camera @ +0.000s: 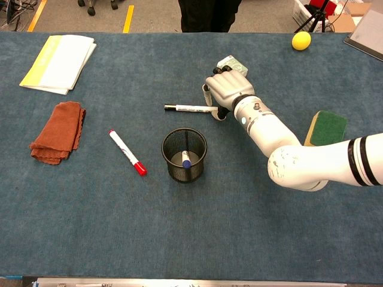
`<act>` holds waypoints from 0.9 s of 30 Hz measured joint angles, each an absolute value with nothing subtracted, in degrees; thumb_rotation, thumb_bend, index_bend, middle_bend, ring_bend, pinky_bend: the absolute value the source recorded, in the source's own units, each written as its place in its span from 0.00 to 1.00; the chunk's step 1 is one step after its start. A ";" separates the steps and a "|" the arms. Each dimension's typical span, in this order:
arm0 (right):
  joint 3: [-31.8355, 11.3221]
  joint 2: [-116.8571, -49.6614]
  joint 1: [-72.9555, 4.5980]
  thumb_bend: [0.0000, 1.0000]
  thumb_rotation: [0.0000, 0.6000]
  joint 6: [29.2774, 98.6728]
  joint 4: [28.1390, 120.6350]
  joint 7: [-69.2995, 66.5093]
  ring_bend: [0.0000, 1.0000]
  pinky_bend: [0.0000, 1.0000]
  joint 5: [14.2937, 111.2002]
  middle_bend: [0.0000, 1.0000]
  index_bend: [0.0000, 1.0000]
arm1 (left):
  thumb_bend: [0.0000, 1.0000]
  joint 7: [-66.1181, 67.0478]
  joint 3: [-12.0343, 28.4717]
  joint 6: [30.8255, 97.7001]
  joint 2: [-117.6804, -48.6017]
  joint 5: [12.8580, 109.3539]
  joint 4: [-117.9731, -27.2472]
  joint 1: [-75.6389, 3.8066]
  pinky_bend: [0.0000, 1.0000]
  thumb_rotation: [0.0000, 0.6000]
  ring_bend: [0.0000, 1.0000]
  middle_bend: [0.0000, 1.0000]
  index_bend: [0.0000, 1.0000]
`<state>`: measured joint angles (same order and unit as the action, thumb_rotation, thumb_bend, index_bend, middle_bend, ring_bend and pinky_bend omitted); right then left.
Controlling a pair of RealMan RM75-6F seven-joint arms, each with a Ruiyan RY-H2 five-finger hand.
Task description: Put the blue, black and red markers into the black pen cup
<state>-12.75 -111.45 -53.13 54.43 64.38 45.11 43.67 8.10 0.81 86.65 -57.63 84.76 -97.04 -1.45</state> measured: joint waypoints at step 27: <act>-10.87 -105.42 -51.29 0.31 1.00 54.75 68.21 48.26 0.00 0.01 43.12 0.27 0.55 | 0.33 7.47 0.65 87.00 -57.52 85.23 -96.75 -1.07 0.18 1.00 0.17 0.24 0.31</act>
<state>-10.87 -105.42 -51.29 54.75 68.21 48.26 43.12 7.47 0.65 87.00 -57.52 85.23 -96.75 -1.07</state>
